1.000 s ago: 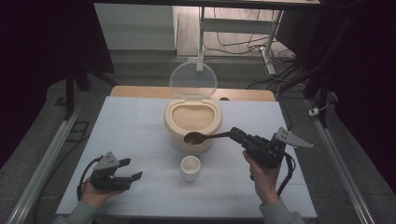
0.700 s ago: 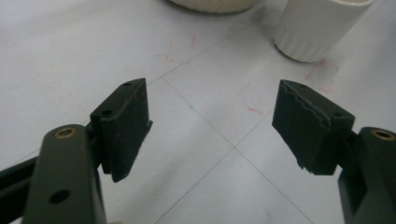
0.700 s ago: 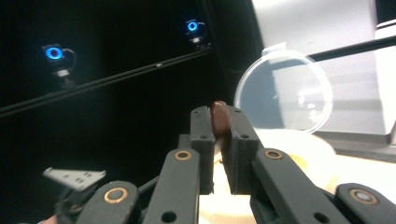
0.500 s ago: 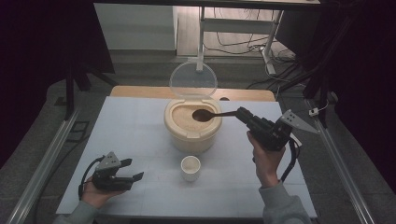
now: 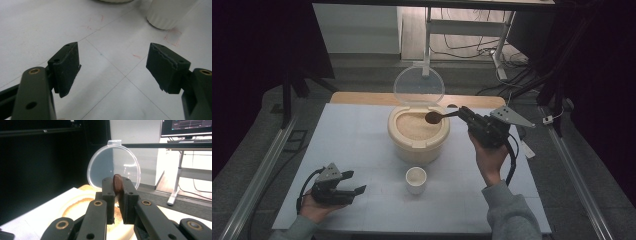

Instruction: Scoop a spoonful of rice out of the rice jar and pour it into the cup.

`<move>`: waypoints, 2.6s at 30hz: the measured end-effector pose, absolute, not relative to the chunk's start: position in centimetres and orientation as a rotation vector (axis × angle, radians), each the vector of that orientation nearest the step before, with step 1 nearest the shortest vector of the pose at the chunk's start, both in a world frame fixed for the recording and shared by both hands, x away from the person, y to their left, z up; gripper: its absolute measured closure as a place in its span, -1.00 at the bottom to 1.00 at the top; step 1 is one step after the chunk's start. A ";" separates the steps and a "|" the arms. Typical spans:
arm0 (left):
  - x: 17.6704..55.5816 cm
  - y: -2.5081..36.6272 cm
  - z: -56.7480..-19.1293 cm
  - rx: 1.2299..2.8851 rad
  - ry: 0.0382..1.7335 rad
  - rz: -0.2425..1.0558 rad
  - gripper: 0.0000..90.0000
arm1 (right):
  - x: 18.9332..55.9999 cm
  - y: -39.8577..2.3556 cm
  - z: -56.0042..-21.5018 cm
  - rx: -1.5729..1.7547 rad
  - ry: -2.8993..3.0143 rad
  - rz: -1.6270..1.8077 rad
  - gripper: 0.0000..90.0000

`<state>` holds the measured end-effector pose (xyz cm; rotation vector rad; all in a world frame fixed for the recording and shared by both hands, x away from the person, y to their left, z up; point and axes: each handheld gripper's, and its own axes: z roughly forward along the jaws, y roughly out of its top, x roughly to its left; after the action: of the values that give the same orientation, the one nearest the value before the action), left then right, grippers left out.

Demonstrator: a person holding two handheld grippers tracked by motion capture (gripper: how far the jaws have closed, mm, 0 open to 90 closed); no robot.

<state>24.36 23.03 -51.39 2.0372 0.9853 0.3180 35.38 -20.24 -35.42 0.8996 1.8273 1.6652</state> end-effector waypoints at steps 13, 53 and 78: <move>24.4 23.0 -51.5 2.050 0.980 0.316 -0.42 | 36.5 -18.5 -36.3 0.929 1.895 1.505 0.85; 24.5 22.8 -51.6 2.059 0.978 0.319 -0.42 | 39.6 -20.2 -41.2 1.564 1.906 1.860 0.85; 24.5 22.8 -51.6 2.063 0.975 0.324 -0.42 | 39.9 -21.8 -41.3 1.785 1.825 2.005 0.86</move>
<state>24.50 22.81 -51.58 2.0628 0.9748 0.3239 39.93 -21.84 -41.26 1.7848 1.8245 2.0050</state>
